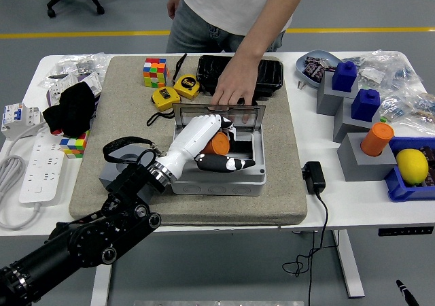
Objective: Fetch the battery,place it into the box,close the lid of the box
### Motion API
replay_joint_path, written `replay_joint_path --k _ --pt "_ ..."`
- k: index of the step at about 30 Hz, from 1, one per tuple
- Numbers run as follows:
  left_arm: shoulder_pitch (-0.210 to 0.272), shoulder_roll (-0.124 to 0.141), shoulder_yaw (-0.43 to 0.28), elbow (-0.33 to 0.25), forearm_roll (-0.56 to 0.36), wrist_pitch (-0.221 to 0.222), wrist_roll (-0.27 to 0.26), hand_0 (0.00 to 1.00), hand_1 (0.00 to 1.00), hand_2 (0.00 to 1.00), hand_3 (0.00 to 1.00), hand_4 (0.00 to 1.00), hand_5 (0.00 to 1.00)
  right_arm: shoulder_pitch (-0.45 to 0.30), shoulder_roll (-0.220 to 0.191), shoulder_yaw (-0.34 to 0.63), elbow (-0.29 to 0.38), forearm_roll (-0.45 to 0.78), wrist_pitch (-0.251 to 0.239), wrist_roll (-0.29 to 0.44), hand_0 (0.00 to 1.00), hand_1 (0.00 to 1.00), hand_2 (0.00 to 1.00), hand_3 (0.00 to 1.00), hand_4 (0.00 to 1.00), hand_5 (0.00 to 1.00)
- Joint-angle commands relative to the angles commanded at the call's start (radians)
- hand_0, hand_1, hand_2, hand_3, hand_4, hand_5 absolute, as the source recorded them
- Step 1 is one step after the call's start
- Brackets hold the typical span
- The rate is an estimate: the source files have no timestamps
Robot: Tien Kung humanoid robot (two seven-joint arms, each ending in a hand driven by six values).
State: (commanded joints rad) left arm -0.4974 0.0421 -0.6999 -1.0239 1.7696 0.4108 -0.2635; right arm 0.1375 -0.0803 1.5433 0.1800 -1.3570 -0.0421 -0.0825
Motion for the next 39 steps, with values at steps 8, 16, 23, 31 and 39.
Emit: replay_joint_path --k 8,16,23,31,39 --pt "0.0 0.0 -0.006 0.001 0.011 -0.005 0.004 0.086 0.002 0.023 0.018 0.998 0.611 0.001 0.0 -0.002 0.0 0.003 0.0 0.002 0.814 0.721 0.732 0.773 0.998 0.994" --pt "-0.001 0.003 -0.019 -0.001 0.015 -0.054 0.004 0.22 0.167 0.188 0.19 0.998 0.671 0.001 0.0 0.002 0.0 0.002 0.0 0.001 0.814 0.722 0.732 0.774 0.998 0.992" --pt "0.001 0.002 -0.045 0.013 0.015 -0.127 -0.006 0.559 0.671 0.615 0.583 0.998 0.778 0.001 0.001 0.001 0.0 0.003 0.0 0.003 0.815 0.722 0.732 0.774 0.998 0.991" --pt "-0.003 0.007 -0.059 -0.001 0.045 -0.124 -0.007 0.713 0.778 0.704 0.667 0.998 0.791 0.001 0.001 0.005 0.0 -0.001 0.0 0.001 0.814 0.722 0.732 0.774 0.998 0.991" --pt "0.002 0.014 -0.074 -0.067 0.113 -0.124 0.012 0.741 0.789 0.716 0.678 0.998 0.804 0.0 0.0 0.005 0.0 -0.002 0.0 0.002 0.813 0.721 0.732 0.773 0.998 0.99"
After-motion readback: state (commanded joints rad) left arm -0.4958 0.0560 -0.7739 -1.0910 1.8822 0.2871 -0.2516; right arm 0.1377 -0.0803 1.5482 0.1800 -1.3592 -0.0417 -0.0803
